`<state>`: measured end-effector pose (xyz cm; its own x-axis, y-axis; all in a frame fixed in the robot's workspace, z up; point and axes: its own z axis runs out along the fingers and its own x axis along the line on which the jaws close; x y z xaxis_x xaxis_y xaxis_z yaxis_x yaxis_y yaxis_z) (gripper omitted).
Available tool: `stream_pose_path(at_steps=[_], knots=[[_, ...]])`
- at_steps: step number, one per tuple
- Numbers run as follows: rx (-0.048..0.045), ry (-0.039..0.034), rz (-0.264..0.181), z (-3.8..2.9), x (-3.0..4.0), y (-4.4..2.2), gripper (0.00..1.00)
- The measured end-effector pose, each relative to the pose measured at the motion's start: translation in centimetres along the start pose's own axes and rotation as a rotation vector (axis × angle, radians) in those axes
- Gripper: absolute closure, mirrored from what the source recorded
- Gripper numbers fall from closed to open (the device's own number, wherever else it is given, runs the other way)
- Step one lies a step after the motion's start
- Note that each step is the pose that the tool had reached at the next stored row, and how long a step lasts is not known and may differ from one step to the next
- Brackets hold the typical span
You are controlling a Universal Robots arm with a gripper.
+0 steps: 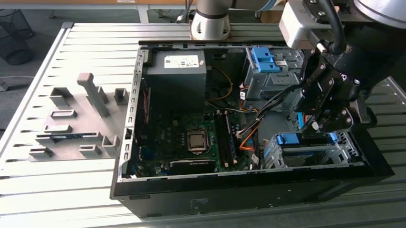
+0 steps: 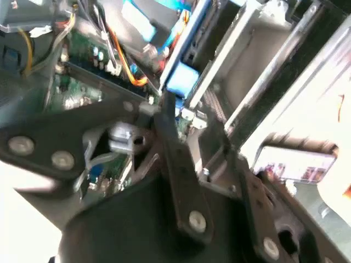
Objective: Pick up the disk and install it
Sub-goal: 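Insert the disk into the insertion slot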
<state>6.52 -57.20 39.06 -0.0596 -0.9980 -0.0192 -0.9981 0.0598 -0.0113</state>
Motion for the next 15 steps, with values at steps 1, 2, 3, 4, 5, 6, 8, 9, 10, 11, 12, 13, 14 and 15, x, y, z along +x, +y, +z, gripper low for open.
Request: stream_pose_path(at_steps=[1, 2, 3, 4, 5, 6, 8, 9, 10, 11, 12, 13, 14, 15], knots=[[0.0000, -0.0002, 0.000, 0.18, 0.00, 0.00, 0.56], [-0.0001, 0.0001, 0.000, 0.34, 0.00, 0.00, 0.56], [-0.0001, 0.0000, 0.000, 0.53, 0.01, -0.01, 0.56], [-0.0001, -0.0002, 0.000, 0.72, 0.01, -0.01, 0.57], [0.0000, -0.0001, 0.000, 0.91, 0.01, -0.02, 0.64], [0.0000, 0.0001, 0.000, 1.08, 0.01, -0.02, 0.64], [0.0000, 0.0000, 0.000, 1.45, 0.02, -0.03, 0.69], [0.0000, 0.0001, 0.000, 1.62, 0.02, -0.04, 0.75], [0.0000, 0.0002, 0.000, 1.81, 0.03, -0.05, 0.75], [0.0000, 0.0001, 0.000, 1.99, 0.03, -0.07, 0.81], [-0.0001, 0.0001, 0.000, 2.17, 0.03, -0.09, 0.87], [0.0000, 0.0001, 0.000, 2.35, 0.03, -0.09, 0.87], [0.0000, 0.0000, 0.000, 2.54, 0.04, -0.09, 0.89], [0.0000, 0.0000, 0.000, 2.65, 0.04, -0.08, 0.89]])
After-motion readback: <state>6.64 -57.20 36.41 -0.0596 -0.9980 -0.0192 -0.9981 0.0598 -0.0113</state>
